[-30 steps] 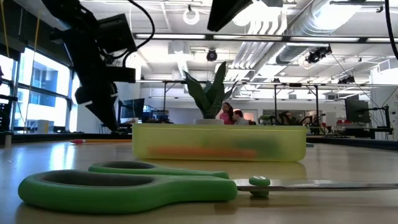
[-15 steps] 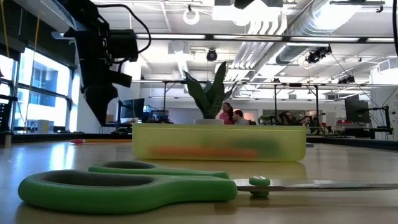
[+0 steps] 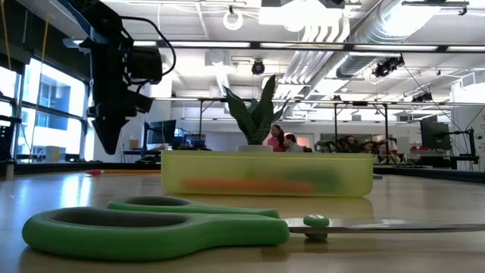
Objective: Pack school essentials
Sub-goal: Put the orange pencil into the yellow school supply box
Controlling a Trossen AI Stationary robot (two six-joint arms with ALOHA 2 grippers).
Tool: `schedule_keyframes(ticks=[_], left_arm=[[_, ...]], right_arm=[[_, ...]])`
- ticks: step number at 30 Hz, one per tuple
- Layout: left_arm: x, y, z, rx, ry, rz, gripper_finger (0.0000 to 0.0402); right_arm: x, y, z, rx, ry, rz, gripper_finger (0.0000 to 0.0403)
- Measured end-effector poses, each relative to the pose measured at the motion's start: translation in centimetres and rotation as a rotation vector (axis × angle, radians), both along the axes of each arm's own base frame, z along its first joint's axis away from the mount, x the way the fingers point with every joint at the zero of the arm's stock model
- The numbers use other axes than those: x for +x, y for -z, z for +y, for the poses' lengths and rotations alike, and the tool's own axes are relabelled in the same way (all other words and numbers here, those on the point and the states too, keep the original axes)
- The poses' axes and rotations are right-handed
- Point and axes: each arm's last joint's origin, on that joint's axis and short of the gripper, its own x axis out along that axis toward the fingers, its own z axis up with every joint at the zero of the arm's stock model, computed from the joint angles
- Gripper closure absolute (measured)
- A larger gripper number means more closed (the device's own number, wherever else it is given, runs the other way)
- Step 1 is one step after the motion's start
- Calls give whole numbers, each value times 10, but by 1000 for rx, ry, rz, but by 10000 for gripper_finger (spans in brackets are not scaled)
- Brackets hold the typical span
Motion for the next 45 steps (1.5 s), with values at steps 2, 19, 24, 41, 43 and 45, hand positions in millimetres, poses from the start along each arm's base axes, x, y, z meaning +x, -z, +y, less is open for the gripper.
schedule_keyframes(ticks=[2, 19, 24, 41, 43, 45], left_arm=[[-1, 0, 1, -18, -8, -15, 290], [-5, 6, 3, -27, -81, -29, 290], [-5, 6, 3, -33, -116, -39, 290], [4, 42, 11, -122, -142, 101, 291], [5, 45, 12, -133, -142, 115, 291], [5, 47, 12, -137, -142, 121, 291]], right_arm=[[-2, 3, 0, 10, 16, 13, 306], [-1, 5, 0, 3, 21, 23, 306], [-1, 5, 0, 3, 21, 23, 306], [-1, 5, 0, -2, 13, 29, 306], [-1, 5, 0, -2, 11, 30, 306], [-1, 5, 0, -1, 13, 28, 306]])
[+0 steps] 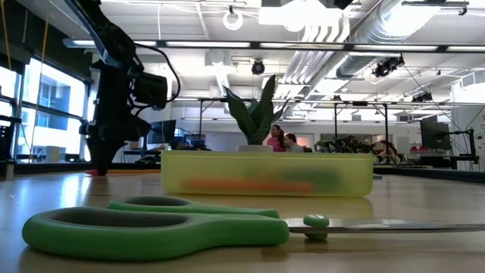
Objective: Pack school essentials
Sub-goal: Put the orange pencil into the yellow school supply box
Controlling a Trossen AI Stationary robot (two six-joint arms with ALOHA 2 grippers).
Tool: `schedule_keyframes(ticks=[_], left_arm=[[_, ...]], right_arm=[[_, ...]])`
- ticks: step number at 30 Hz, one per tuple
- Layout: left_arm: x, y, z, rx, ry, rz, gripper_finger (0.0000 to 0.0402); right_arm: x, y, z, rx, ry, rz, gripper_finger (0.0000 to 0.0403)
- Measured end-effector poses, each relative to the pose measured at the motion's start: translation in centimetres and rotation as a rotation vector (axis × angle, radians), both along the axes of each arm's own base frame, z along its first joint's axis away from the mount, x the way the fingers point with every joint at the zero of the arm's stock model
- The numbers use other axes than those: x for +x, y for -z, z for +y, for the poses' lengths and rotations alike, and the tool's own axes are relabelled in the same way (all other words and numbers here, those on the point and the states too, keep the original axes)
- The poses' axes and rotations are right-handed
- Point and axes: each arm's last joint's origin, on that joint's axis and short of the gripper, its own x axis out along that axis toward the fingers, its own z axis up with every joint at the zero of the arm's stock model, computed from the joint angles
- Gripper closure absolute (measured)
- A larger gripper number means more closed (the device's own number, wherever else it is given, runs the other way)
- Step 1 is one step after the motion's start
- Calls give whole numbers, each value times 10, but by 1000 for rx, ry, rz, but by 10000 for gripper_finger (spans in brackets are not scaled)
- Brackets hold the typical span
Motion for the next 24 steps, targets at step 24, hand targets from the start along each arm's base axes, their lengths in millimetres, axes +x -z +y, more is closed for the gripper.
schedule_keyframes(ticks=[24], left_arm=[[6, -4, -9, 0, 70, -33, 384]], right_arm=[[2, 1, 2, 64, 48, -44, 306]])
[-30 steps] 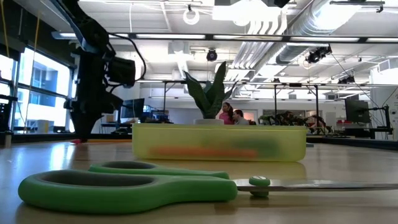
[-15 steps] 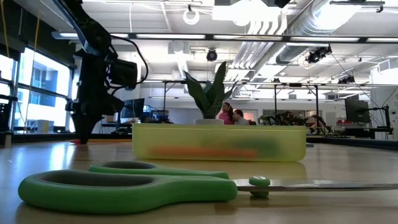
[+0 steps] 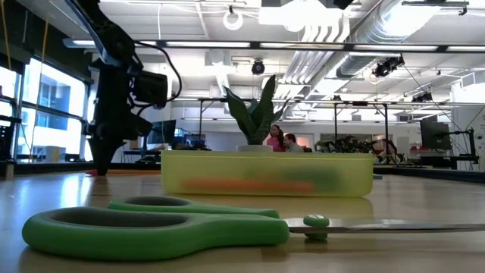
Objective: Pack school essentials
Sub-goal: Put the orange pencil into the yellow school supply box
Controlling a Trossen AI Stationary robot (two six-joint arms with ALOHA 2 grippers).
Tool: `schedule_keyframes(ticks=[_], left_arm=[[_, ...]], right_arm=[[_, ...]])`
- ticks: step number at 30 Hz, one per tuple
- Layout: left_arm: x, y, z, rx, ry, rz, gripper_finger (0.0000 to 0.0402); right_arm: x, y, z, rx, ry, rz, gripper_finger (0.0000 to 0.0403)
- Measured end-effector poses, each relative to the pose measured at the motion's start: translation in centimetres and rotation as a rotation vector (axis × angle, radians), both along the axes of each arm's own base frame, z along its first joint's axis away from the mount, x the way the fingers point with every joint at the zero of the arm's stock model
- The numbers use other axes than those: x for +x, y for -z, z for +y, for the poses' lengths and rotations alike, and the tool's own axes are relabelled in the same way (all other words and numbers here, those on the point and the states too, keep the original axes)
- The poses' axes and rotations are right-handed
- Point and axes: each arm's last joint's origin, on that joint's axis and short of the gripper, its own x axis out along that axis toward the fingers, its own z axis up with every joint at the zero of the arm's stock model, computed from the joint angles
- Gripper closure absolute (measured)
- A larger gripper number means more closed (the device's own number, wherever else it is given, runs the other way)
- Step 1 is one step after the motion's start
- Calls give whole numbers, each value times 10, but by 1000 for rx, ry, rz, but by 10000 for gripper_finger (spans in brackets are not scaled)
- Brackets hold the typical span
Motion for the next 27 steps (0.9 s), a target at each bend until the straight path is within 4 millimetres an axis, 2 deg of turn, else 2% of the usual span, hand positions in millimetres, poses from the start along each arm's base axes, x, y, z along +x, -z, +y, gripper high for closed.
schedule_keyframes(ticks=[19, 27], left_arm=[[22, -47, -73, 75, 204, -213, 387], [43, -60, -111, 55, 372, -449, 385]], right_arm=[[0, 0, 0, 2, 0, -3, 306], [0, 0, 0, 6, 10, -10, 306]])
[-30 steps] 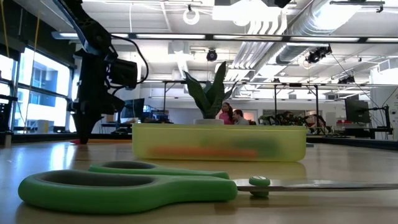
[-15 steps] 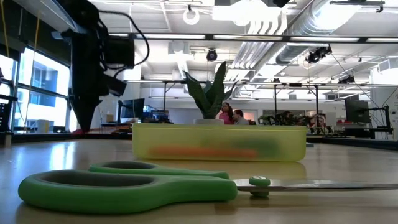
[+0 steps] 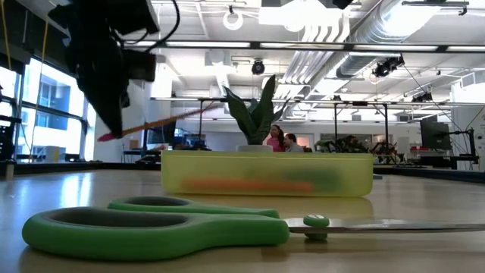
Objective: Pack school essentials
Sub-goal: Put the orange pencil into the yellow school supply box
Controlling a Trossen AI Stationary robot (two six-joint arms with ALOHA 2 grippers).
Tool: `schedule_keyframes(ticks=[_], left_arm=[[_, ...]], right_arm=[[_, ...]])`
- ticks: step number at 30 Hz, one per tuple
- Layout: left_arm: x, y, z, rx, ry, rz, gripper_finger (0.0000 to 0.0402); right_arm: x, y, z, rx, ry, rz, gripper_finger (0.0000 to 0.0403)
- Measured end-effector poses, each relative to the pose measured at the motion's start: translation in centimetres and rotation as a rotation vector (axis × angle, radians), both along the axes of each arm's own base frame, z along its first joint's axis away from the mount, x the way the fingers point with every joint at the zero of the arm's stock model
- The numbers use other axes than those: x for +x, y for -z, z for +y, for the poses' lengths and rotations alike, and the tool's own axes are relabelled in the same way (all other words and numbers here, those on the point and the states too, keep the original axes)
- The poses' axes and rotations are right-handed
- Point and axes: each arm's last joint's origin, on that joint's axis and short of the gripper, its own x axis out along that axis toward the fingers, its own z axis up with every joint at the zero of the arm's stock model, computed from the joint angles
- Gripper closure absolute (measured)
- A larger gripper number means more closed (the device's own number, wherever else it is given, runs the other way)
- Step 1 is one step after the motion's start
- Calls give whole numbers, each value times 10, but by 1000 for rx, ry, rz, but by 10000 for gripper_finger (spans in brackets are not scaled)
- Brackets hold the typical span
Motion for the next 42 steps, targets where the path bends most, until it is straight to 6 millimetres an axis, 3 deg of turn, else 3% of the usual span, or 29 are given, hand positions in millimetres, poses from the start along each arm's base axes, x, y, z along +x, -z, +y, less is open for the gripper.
schedule_keyframes(ticks=[9, 16, 21, 26, 42], left_arm=[[29, -17, -37, -21, 160, -329, 383], [42, -29, -50, -16, 214, -517, 383], [51, -38, -52, 25, 269, -525, 383], [64, -35, -52, 73, 335, -459, 383], [104, 11, -61, 77, 407, -279, 382]], right_arm=[[0, 0, 0, 2, 4, -2, 306], [0, 0, 0, 2, 4, -3, 306], [0, 0, 0, 2, 4, -3, 306], [1, 0, 0, 4, 5, -9, 306], [1, 0, 0, 5, 5, -11, 306]])
